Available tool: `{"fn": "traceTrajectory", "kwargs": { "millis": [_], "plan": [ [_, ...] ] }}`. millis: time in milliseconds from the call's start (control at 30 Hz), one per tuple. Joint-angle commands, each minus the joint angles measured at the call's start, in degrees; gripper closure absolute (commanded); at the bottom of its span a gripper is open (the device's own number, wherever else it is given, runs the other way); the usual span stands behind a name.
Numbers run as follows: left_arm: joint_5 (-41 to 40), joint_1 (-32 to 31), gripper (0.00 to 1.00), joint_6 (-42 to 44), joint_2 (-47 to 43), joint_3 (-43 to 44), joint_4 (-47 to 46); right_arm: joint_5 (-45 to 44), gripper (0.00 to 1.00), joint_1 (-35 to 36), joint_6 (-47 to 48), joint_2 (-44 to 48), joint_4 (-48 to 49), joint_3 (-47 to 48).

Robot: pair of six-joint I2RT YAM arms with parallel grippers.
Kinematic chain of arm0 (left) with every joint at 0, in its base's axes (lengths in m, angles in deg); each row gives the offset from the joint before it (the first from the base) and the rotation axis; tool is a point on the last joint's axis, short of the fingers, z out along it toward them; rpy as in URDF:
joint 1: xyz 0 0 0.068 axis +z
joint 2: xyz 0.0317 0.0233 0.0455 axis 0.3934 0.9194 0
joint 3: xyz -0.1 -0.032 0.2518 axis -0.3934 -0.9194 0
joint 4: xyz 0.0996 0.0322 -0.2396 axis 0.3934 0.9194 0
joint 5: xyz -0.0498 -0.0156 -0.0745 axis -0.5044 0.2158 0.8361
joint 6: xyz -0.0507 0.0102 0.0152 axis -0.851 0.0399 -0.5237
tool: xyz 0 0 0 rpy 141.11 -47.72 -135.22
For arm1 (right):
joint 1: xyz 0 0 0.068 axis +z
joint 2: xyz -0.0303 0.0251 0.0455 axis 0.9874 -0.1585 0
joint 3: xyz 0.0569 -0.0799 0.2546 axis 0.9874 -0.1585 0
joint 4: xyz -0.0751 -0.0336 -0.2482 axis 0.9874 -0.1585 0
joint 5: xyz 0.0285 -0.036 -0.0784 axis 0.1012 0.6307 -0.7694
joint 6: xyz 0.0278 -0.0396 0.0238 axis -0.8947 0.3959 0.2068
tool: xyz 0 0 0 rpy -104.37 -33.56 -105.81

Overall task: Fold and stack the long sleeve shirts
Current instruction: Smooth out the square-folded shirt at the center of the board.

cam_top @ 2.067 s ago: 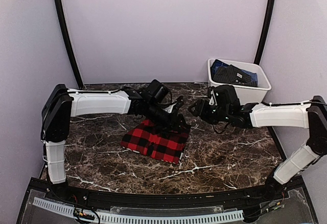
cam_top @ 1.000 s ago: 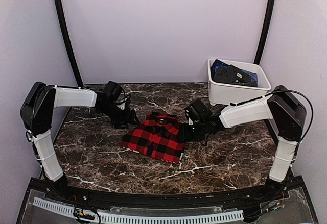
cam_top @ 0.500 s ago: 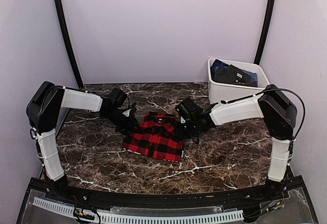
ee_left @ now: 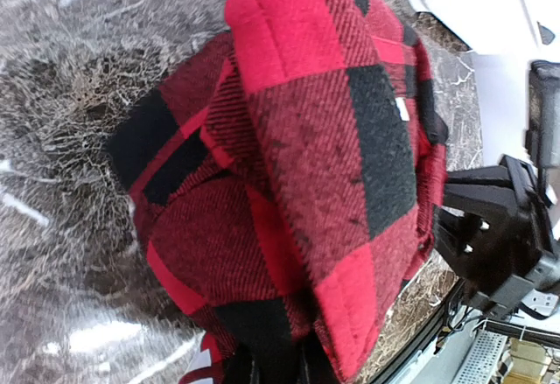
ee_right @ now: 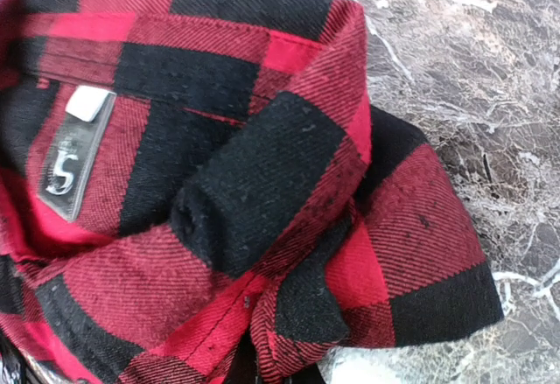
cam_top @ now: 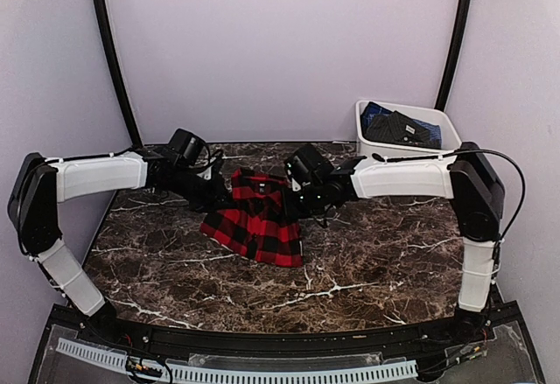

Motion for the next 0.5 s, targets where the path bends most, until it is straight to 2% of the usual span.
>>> {"fn": "traceTrajectory", "kwargs": {
  "millis": [0,67,100,133,167,233,333,467],
  "plan": [
    [-9.9,-3.9,1.0,-2.8,-5.3,-0.9,5.8,1.1,1.0,1.0,1.7,4.0,-2.6,0.5],
    [-11.8,-5.1,0.91,-4.3,-5.0,-1.8,7.1,0.1,1.0,0.2,2.4,4.6,-3.6,-1.4],
    [-12.3,-5.3,0.73,-5.2,-4.6,-2.9,7.0,0.5,1.0,-0.7,2.7,4.8,-3.7,-2.8],
    [-13.6,-5.3,0.64,-5.6,-4.6,-3.5,6.7,1.3,1.0,-1.9,3.0,4.8,-3.6,-4.1],
    [-14.5,-5.3,0.47,-5.9,-4.5,-4.5,5.8,2.2,1.0,-3.0,3.6,4.8,-3.3,-5.6],
    [-16.2,-4.3,0.35,-5.8,-3.7,-5.5,4.5,3.0,1.0,-4.6,4.7,4.4,-2.5,-7.8],
    [-15.2,-2.5,0.33,-5.0,-1.3,-5.4,3.5,3.7,1.0,-5.9,5.8,2.7,-3.2,-8.3],
    [-13.9,-1.5,0.35,-3.7,0.5,-4.4,2.1,2.5,0.78,-6.4,5.5,3.7,-3.4,-8.8]
  ]
}}
